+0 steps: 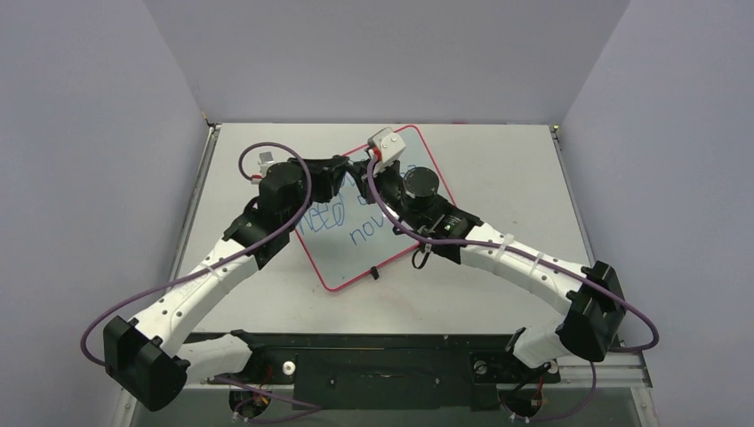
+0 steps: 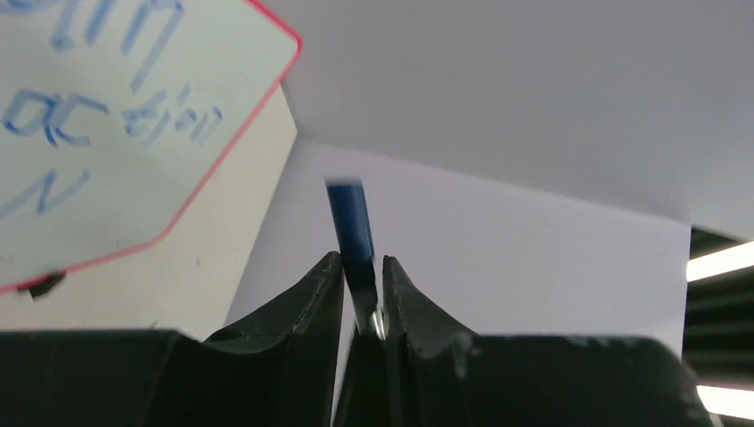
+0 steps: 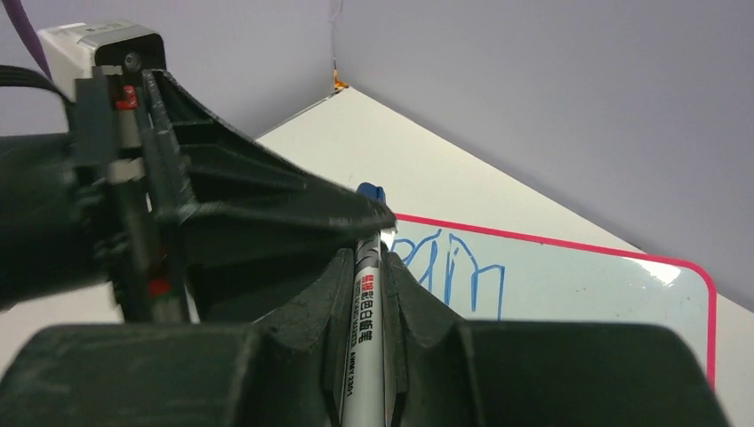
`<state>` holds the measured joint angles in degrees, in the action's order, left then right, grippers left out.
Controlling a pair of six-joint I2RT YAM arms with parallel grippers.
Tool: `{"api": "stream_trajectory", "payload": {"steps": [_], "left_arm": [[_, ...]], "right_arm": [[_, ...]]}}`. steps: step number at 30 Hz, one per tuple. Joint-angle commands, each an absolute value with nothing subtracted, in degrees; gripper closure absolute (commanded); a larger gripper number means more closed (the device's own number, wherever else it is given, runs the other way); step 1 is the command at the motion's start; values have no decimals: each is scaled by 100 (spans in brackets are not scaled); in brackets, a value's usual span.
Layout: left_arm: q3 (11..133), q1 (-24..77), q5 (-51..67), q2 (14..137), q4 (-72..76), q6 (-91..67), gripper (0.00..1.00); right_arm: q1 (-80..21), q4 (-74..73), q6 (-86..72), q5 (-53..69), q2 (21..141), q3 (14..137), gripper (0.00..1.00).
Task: Write a sentence on the whiteboard
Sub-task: Close the whiteboard marker at the center of the board.
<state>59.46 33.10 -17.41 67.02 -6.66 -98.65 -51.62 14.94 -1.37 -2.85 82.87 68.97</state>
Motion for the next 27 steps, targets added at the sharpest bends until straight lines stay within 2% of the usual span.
{"api": "stream_trajectory", "payload": {"steps": [1,4,10,19,27], "left_arm": [[6051,3874,-168,6300,9,-9632,76],[6001,3874,-218,6266,13,-9626,69],[5996,3875,-339,6152,-87,-9534,62],[5724,3627,-993,5721,-857,-9096,60],[5315,2673,-648,5292,-1044,-8640,60]], "right_arm": [[-5200,1551,-493,-316,8406,6742,100],[-5184,1564,-585,-411,8343,6714,100],[-5059,1581,-797,-740,8202,6583,100],[-4292,1567,-1699,-1102,7437,5952,100],[-3085,1379,-2762,-1407,6645,4942,100]]}}
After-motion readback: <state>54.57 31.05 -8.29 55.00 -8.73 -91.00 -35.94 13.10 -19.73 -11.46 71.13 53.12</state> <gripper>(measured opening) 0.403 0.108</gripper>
